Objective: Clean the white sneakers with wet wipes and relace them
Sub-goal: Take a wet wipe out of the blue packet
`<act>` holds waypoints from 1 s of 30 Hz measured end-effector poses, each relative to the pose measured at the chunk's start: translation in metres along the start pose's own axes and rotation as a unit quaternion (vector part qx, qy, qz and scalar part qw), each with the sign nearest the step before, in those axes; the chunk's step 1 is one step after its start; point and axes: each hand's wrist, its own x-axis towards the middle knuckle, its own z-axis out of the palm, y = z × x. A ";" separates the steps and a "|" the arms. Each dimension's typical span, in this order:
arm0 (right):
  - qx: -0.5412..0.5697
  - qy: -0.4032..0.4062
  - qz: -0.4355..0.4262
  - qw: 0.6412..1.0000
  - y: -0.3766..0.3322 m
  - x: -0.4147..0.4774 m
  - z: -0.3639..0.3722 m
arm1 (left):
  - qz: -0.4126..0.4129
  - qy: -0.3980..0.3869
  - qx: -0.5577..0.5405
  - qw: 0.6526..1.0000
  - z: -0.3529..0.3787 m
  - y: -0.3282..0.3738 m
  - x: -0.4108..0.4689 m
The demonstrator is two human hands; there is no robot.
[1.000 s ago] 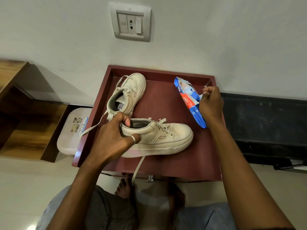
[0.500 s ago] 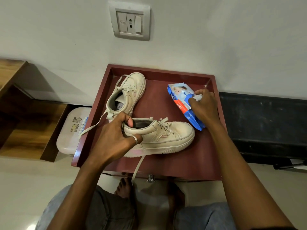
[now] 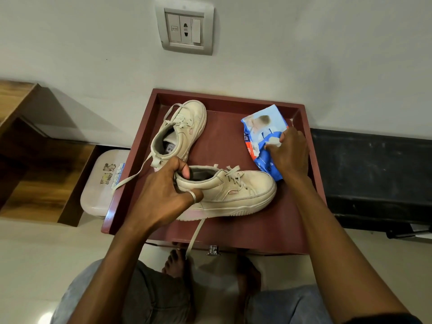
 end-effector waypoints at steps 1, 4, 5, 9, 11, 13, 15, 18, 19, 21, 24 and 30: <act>-0.002 0.003 0.002 1.000 0.000 -0.001 -0.001 | 0.000 -0.001 -0.001 1.000 0.000 0.000 0.000; -0.006 0.006 0.009 1.000 -0.001 -0.002 -0.004 | -0.003 -0.005 -0.005 1.000 0.000 0.001 0.000; -0.009 0.004 0.005 1.000 -0.001 -0.002 -0.005 | -0.005 -0.006 -0.006 1.000 0.000 0.001 0.000; -0.037 -0.025 -0.025 0.999 0.002 -0.002 -0.007 | -0.012 -0.007 -0.010 1.000 0.000 0.000 0.000; -0.044 -0.035 -0.033 0.998 0.002 -0.001 -0.008 | -0.012 -0.007 -0.009 1.000 -0.001 0.000 0.000; -0.053 -0.035 -0.043 0.997 0.003 0.000 -0.007 | -0.011 -0.007 -0.004 1.000 -0.001 0.000 0.000; -0.065 -0.036 -0.041 0.996 0.003 0.000 -0.004 | -0.012 -0.010 -0.003 1.000 -0.001 0.000 0.000; -0.053 -0.038 -0.027 0.998 0.003 0.001 -0.002 | -0.012 -0.014 -0.004 1.000 -0.002 0.000 0.000; -0.047 -0.039 -0.022 0.998 0.002 0.001 -0.002 | -0.011 -0.014 -0.002 1.000 -0.002 0.000 0.000; -0.038 -0.044 -0.011 0.998 0.001 0.003 -0.003 | -0.008 -0.014 0.003 1.000 -0.002 0.000 -0.001; -0.015 -0.055 0.008 0.998 0.002 0.007 -0.004 | -0.005 -0.014 0.006 1.000 -0.001 0.001 -0.001; 0.109 -0.066 0.060 0.990 -0.006 0.011 -0.015 | 0.000 -0.017 0.002 1.000 -0.002 -0.002 0.000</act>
